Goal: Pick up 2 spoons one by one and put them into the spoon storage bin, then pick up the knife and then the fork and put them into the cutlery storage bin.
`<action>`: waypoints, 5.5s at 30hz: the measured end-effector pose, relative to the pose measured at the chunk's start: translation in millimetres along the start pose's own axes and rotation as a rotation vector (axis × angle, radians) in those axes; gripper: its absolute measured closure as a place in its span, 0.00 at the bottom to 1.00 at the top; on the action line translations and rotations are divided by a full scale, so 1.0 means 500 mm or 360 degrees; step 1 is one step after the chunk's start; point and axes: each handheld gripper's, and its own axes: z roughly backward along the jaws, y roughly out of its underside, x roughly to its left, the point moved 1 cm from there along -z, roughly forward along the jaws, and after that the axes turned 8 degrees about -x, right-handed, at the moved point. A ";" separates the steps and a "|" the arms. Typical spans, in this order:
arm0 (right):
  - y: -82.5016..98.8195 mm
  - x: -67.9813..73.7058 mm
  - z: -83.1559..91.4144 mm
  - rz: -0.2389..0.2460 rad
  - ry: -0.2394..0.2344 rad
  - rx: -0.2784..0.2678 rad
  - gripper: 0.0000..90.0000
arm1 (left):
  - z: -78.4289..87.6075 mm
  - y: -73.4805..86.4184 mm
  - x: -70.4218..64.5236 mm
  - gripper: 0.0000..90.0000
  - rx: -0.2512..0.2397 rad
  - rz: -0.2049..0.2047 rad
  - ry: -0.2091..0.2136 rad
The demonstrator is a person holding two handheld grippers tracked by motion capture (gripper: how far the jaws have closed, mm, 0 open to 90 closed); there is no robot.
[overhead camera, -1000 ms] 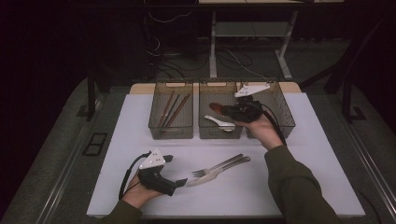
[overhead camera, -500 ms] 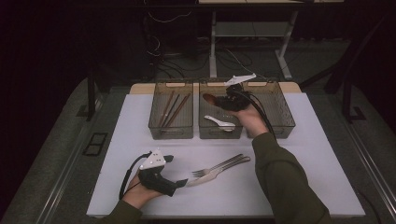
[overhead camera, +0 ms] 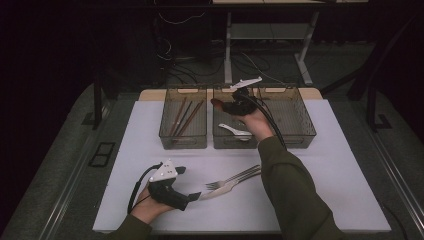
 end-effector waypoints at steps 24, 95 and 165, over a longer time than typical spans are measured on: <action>0.014 -0.006 0.074 -0.0023 -0.0078 -0.0082 0.46 | 0.000 0.000 0.000 0.00 0.0002 -0.0004 0.0001; 0.302 0.080 0.209 0.0168 -0.0303 0.0330 0.99 | 0.001 0.002 0.002 0.00 0.0018 -0.0001 -0.0019; 0.337 0.140 0.280 0.0501 -0.0662 0.0593 0.99 | -0.003 0.000 -0.002 0.00 0.0025 -0.0010 -0.0011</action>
